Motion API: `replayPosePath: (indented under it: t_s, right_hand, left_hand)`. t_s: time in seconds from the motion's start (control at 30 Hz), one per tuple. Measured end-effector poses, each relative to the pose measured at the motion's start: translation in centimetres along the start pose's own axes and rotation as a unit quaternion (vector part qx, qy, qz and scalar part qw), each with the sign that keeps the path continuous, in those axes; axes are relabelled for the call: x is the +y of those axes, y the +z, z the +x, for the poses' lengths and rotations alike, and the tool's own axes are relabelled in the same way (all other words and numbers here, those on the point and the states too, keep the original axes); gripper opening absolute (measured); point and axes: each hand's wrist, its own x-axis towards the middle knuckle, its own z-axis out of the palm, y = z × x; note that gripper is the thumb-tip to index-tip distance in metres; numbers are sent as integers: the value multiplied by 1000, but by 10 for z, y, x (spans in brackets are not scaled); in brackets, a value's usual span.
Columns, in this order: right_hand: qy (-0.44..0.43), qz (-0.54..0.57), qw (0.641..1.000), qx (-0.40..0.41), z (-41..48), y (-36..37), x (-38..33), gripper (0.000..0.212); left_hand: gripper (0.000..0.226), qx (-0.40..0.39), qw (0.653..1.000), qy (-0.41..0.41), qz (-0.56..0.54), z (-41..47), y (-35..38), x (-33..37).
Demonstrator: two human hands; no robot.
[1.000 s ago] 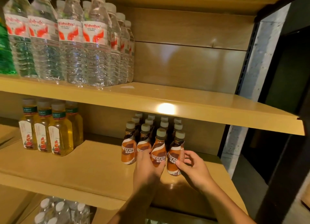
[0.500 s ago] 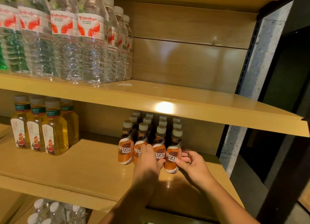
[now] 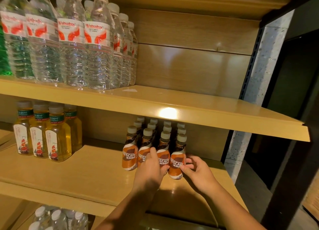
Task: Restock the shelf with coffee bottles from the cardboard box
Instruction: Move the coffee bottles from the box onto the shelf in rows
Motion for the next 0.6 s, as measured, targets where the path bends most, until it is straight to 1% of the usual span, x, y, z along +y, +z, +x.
replayPosePath:
  t_s: [0.07, 0.17, 0.27, 0.37, 0.47, 0.53, 0.6]
  right_hand:
    - [-6, -39, 999, 0, -6, -2, -5, 48]
    - [-25, -157, 987, 16, -17, -6, -11, 64]
    - [-51, -262, 964, 18, -29, -9, -17, 72]
    - [-59, -323, 944, 34, -45, -7, -22, 71]
    - [-54, -379, 923, 35, -65, -3, -28, 70]
    - [-47, -401, 914, 37, -80, 0, -33, 73]
    - [-44, -412, 909, 38, -95, 3, -40, 77]
  left_hand:
    - [79, -4, 1000, 7, -17, -3, -2, -2]
    - [67, -15, 999, 45, -19, -12, -8, -8]
    - [58, -18, 993, 102, 50, -24, -16, -14]
    - [56, -40, 975, 153, 159, -38, -25, -19]
    - [64, -64, 951, 183, 241, -54, -37, -25]
    - [73, -77, 941, 194, 268, -65, -50, -29]
    - [79, -72, 931, 213, 287, -76, -68, -32]
